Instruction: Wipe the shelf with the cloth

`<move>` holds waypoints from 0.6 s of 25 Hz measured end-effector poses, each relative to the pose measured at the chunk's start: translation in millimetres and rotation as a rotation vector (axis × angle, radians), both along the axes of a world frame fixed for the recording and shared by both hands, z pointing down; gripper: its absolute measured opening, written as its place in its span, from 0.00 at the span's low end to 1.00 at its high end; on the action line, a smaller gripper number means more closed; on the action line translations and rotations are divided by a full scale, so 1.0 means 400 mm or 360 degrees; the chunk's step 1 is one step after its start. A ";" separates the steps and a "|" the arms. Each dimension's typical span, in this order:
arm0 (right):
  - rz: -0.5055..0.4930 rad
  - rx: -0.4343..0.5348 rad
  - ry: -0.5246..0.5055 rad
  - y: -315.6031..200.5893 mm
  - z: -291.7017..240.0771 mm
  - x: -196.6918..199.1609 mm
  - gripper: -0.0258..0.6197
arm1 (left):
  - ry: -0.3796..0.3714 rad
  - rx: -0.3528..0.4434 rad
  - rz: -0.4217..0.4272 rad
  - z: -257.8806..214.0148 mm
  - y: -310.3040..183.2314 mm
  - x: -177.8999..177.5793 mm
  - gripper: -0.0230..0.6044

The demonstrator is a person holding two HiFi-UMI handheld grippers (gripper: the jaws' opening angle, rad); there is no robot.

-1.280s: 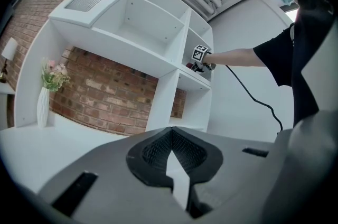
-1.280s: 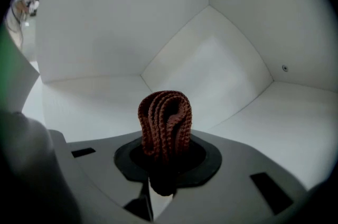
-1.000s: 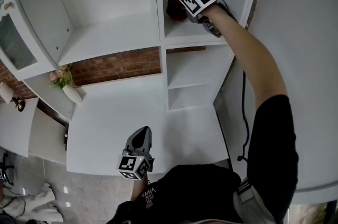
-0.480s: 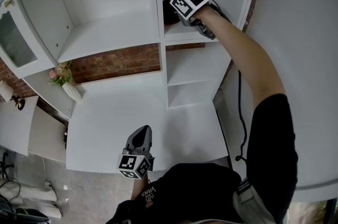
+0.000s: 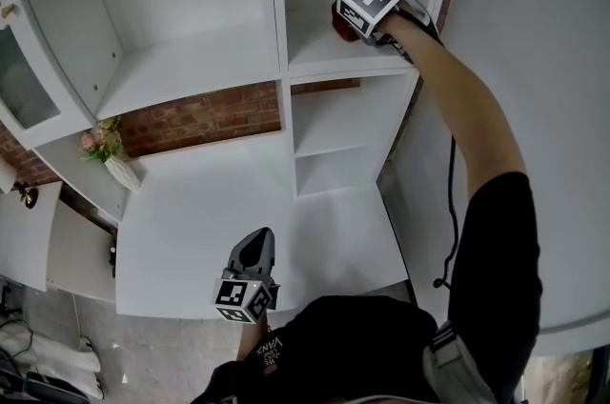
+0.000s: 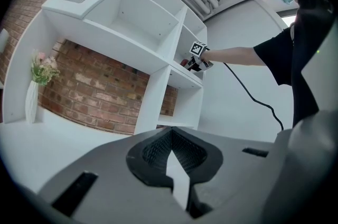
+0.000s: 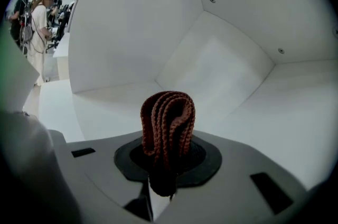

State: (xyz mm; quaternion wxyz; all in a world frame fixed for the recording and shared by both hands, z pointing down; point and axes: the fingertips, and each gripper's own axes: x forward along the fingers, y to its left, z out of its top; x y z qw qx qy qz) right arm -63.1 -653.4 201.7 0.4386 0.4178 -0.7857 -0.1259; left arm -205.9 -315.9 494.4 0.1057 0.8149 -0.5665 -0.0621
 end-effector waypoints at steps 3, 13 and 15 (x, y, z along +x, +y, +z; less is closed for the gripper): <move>0.0073 0.0024 0.0065 -0.010 0.002 0.045 0.15 | 0.0004 0.0000 0.0028 0.002 -0.010 0.009 0.04; 0.0124 0.0285 0.0722 0.002 0.002 0.098 0.15 | 0.0019 0.0006 0.0125 0.008 -0.036 0.041 0.04; 0.0132 0.0310 0.0782 0.000 0.008 0.106 0.15 | 0.0024 0.0010 0.0138 0.010 -0.037 0.045 0.04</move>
